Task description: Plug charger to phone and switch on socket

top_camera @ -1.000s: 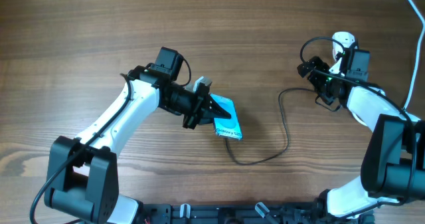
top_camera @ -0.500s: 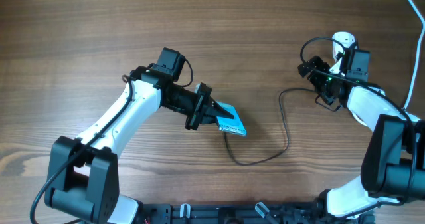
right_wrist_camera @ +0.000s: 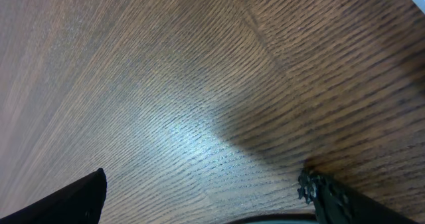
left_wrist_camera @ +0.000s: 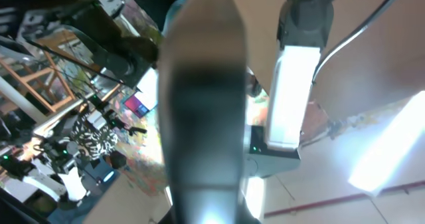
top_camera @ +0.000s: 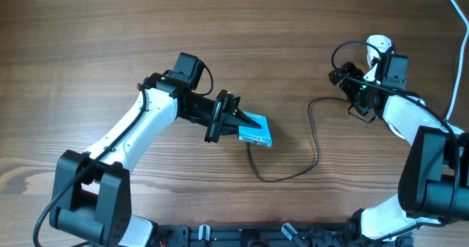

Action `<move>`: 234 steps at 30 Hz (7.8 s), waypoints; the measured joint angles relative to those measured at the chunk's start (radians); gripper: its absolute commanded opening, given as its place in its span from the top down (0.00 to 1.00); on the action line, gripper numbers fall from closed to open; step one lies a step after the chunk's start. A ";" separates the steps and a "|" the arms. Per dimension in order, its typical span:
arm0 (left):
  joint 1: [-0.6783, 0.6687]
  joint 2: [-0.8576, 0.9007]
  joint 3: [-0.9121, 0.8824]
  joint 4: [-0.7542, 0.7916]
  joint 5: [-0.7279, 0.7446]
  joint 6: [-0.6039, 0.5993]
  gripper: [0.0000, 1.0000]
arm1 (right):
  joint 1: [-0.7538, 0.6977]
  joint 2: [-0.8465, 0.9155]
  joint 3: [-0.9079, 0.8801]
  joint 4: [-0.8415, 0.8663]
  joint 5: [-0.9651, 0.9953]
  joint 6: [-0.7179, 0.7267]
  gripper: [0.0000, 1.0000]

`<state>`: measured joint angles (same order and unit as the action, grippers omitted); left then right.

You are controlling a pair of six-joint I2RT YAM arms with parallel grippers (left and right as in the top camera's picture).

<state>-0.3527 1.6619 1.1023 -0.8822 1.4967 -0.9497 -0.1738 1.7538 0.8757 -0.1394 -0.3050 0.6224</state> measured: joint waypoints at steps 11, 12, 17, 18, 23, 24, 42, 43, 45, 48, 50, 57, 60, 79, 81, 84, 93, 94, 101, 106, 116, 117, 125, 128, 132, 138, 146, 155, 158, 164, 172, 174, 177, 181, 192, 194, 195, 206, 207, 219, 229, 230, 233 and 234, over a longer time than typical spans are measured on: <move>0.000 0.000 0.000 0.000 0.024 0.000 0.96 | 0.000 0.000 0.000 0.000 0.000 0.000 0.00; 0.000 0.000 0.000 0.000 0.024 0.000 0.96 | 0.000 0.000 0.000 0.000 0.000 0.000 0.00; 0.000 0.000 0.000 0.000 0.024 -0.014 0.96 | 0.000 0.000 0.000 0.000 0.000 0.000 0.00; 0.000 0.000 0.000 0.000 0.024 -0.019 0.96 | 0.000 0.000 0.000 0.000 0.000 0.000 0.00; 0.000 0.000 0.000 0.000 0.024 -0.052 0.96 | 0.000 0.000 0.000 0.000 0.000 0.000 0.00; 0.000 0.000 0.000 0.000 0.024 -0.056 0.96 | 0.000 0.000 0.000 0.000 0.000 0.000 0.00; 0.031 0.000 0.000 0.000 0.024 -0.119 0.96 | 0.000 0.000 0.000 0.000 0.000 0.000 0.00; 0.031 0.000 0.000 0.000 0.024 -0.119 0.96 | 0.000 0.000 0.000 0.000 0.000 0.000 0.00; 0.031 0.000 0.000 0.000 0.024 -0.119 0.96 | 0.000 0.000 0.000 0.000 0.000 0.000 0.00; 0.031 0.000 0.000 0.000 0.024 -0.119 0.96 | 0.000 0.000 0.000 0.000 0.000 0.000 0.00; 0.031 0.000 0.000 0.000 0.024 -0.120 0.96 | 0.000 0.000 0.000 0.000 0.000 0.000 0.00; 0.031 0.000 0.000 0.000 0.024 -0.126 0.96 | 0.000 0.000 0.000 0.000 0.000 0.000 0.00; 0.031 0.000 0.000 0.000 0.024 -0.126 0.96 | 0.000 0.000 0.000 0.000 0.000 0.000 0.00; 0.031 0.000 0.000 0.000 0.024 -0.126 0.96 | 0.000 0.000 0.000 0.000 0.000 0.000 0.00; 0.031 0.000 0.000 0.000 0.024 -0.126 0.96 | 0.000 0.000 0.000 0.000 0.000 0.000 0.00; 0.031 0.000 0.000 0.000 0.024 -0.126 0.96 | 0.000 0.000 0.000 0.000 0.000 0.000 0.00; 0.031 0.000 0.000 0.000 0.024 -0.126 0.96 | 0.000 0.000 0.000 0.000 0.000 0.000 0.00; 0.031 0.000 0.000 0.000 0.024 -0.126 0.96 | 0.000 0.000 0.000 0.000 0.000 0.000 0.00; 0.031 0.000 0.000 0.000 0.024 -0.126 0.96 | 0.000 0.000 0.000 0.000 0.000 0.000 0.00; 0.031 0.000 0.000 0.000 0.024 -0.126 0.96 | 0.000 0.000 0.000 0.000 0.000 0.000 0.00; 0.031 0.000 0.000 0.000 0.024 -0.126 0.96 | 0.000 0.000 0.000 0.000 0.000 0.000 0.00; 0.031 0.000 0.000 0.000 0.024 -0.126 0.96 | 0.000 0.000 0.000 0.000 0.000 0.000 0.00; 0.031 0.000 0.000 0.000 0.024 -0.126 0.96 | 0.000 0.000 0.000 0.000 0.000 0.000 0.00; 0.031 0.000 0.000 0.000 0.024 -0.126 0.96 | 0.000 0.000 0.000 0.000 0.000 0.000 0.00; 0.031 0.000 0.000 -0.035 0.024 -0.127 0.96 | 0.000 0.000 0.000 0.000 0.000 0.000 0.00; 0.027 0.000 0.000 -0.065 0.025 -0.127 0.96 | 0.000 0.000 0.000 0.000 0.000 0.000 0.00; 0.024 0.000 0.000 -0.065 0.025 -0.091 0.96 | 0.000 0.000 0.000 0.000 0.000 0.000 0.00; 0.021 0.000 0.000 -0.019 -0.129 0.210 0.96 | 0.000 0.000 0.000 0.001 0.003 0.000 0.00; 0.014 0.000 0.000 0.009 -0.289 0.280 0.96 | 0.000 0.000 0.000 0.001 0.003 0.000 0.00; 0.011 0.000 0.000 0.063 -0.603 0.341 0.96 | 0.000 0.000 0.000 0.001 0.003 0.000 0.00; 0.011 0.000 -0.003 0.211 -0.733 0.433 0.96 | 0.000 0.000 0.000 0.001 0.003 0.000 0.00; 0.014 0.000 -0.003 0.226 -0.746 0.445 0.96 | 0.000 0.000 0.000 0.001 0.004 0.000 0.00; 0.028 0.000 -0.003 0.225 -0.753 0.478 0.96 | 0.000 0.000 0.000 0.001 0.003 0.000 0.00; 0.085 0.000 -0.003 0.209 -0.761 0.542 0.96 | 0.000 0.000 0.000 0.001 0.003 0.000 0.00; 0.292 0.000 -0.003 0.135 -0.754 0.686 0.96 | 0.000 0.000 0.000 0.002 0.004 0.000 0.00; 0.329 0.000 -0.003 0.121 -0.737 0.713 0.96 | 0.000 0.000 0.000 0.001 0.004 0.000 0.00; 0.341 0.000 -0.003 0.119 -0.734 0.723 0.96 | 0.000 0.000 0.000 0.003 0.004 0.000 0.00; 0.372 0.000 -0.035 0.124 -0.859 0.745 0.96 | 0.000 0.002 -0.002 0.130 0.038 0.148 0.00; 0.363 0.000 -0.035 0.127 -0.909 0.726 0.96 | 0.000 0.002 -0.002 0.129 0.037 0.170 0.00; 0.137 0.011 -0.036 0.158 -1.364 0.591 0.96 | 0.024 -0.012 0.036 -0.216 -0.080 0.293 0.00; 0.072 0.029 -0.036 0.149 -1.444 0.565 0.96 | 0.160 -0.018 0.030 -0.196 -0.076 0.207 0.00; 0.071 0.037 -0.036 0.146 -1.448 0.564 0.96 | 0.164 -0.017 0.029 -0.190 -0.076 0.205 0.00; 0.065 0.063 -0.031 0.134 -1.447 0.557 0.96 | 0.166 -0.017 0.029 -0.188 -0.077 0.202 0.01; 0.064 0.064 -0.031 0.134 -1.448 0.555 0.96 | 0.166 -0.017 0.028 -0.188 -0.076 0.202 0.00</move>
<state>-0.2882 1.7256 1.0714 -0.7486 0.0490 -0.3950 -0.0078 1.7370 0.9039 -0.3271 -0.3813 0.8242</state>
